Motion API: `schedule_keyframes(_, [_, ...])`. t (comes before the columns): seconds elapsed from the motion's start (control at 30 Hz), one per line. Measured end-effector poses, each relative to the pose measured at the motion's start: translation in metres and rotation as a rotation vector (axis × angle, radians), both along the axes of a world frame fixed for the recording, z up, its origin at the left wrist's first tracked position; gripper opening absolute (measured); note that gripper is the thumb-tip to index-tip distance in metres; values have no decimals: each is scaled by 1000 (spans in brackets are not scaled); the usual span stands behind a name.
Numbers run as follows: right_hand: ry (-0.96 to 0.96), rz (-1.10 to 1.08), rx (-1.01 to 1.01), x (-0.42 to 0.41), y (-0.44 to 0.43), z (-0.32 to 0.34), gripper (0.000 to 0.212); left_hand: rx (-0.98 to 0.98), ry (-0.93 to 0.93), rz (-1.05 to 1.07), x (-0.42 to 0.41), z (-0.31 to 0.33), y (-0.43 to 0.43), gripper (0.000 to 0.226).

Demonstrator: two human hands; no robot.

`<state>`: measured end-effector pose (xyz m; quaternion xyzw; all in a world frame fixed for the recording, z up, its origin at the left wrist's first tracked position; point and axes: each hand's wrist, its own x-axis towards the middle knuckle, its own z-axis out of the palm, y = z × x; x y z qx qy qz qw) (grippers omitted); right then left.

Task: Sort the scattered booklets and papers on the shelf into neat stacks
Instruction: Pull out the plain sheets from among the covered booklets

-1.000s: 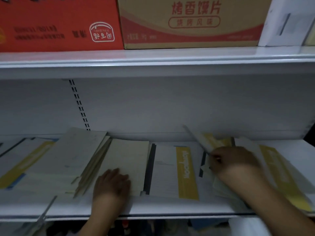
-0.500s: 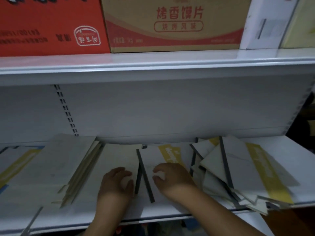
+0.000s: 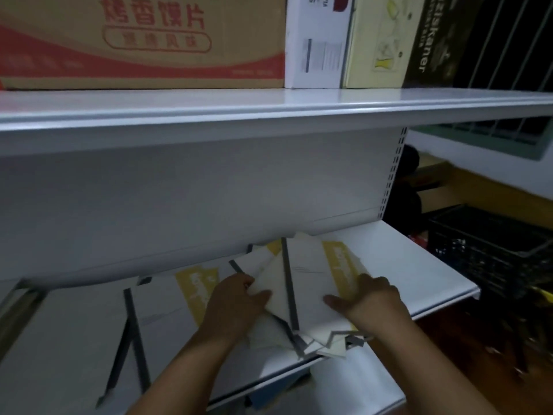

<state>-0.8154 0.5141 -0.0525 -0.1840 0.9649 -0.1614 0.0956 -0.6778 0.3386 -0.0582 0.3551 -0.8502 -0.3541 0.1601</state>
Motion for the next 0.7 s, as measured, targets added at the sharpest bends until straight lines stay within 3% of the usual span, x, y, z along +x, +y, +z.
schedule_keyframes(0.1, [-158,3,-110,-9,8,3,84,262,115,78,-10,7,4,23])
schedule_keyframes(0.2, [-184,16,-259,-13,15,8,62,651,168,28,-15,21,16,21])
schedule_keyframes(0.27, [-195,29,-412,-11,14,14,44,730,210,35,-12,24,20,21])
schedule_keyframes(0.37, [-313,104,-647,2,0,30,25,737,381,208,19,24,8,17])
schedule_keyframes(0.47, [-449,198,-822,24,-27,42,22,608,549,490,85,23,-26,11])
schedule_keyframes(0.6, [-483,333,-744,64,-88,29,25,465,722,878,188,19,-68,13])
schedule_keyframes(0.7, [-369,475,-599,96,-130,7,20,380,587,913,233,5,-83,12])
